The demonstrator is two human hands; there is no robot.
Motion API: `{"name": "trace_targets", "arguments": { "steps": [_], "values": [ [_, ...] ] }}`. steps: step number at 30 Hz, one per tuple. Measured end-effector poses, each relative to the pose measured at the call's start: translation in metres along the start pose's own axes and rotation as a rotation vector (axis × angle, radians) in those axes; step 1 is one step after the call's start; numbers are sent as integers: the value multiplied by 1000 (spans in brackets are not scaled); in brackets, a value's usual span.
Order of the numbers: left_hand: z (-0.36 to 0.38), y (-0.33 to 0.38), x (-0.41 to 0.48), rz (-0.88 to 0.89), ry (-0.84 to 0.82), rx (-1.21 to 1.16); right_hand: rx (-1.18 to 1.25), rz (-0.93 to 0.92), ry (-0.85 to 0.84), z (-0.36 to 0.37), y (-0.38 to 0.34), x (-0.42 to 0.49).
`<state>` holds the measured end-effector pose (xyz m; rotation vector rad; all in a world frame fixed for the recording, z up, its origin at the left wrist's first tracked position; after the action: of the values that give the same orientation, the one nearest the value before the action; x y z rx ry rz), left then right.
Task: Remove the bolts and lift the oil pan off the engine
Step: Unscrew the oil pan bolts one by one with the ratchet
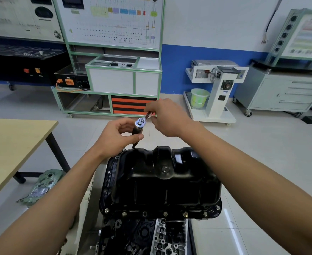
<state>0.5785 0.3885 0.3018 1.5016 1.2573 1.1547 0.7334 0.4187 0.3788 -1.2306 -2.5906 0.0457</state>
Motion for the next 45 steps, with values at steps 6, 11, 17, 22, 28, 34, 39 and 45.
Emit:
{"name": "trace_targets", "arguments": {
  "steps": [6, 11, 17, 22, 28, 34, 39, 45],
  "values": [
    [5, 1, 0, 6, 73, 29, -28, -44, 23, 2, -3, -9],
    [-5, -3, 3, -15, 215, -1, -96, 30, 2, -6, -3, -18],
    [-8, 0, 4, 6, 352, 45, 10, 13, -16, -7, -32, -31],
    [-5, 5, 3, 36, 359, 40, 48, -10, -33, 4, -52, -33],
    [-6, 7, 4, 77, 144, 53, 15, 6, -74, -5, -38, -28],
    [-1, -3, 0, -22, -20, -55, -122, 8, -26, -9, -14, -9],
    [6, -5, -1, -45, -82, -94, -52, -28, -46, 1, -12, 2],
    [4, -2, 0, -22, -21, -108, -46, -93, 16, 2, -17, -4]
  ]
}}
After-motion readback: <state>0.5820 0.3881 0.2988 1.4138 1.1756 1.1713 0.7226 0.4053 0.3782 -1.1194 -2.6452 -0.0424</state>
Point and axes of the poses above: each hand's wrist, its own x-axis towards the middle knuckle, its own z-axis out of the palm, y = z × x, the point moved 6 cm from there along x, towards the middle knuckle, and after that the axes turned 9 degrees about -z, right-handed, at the moved point
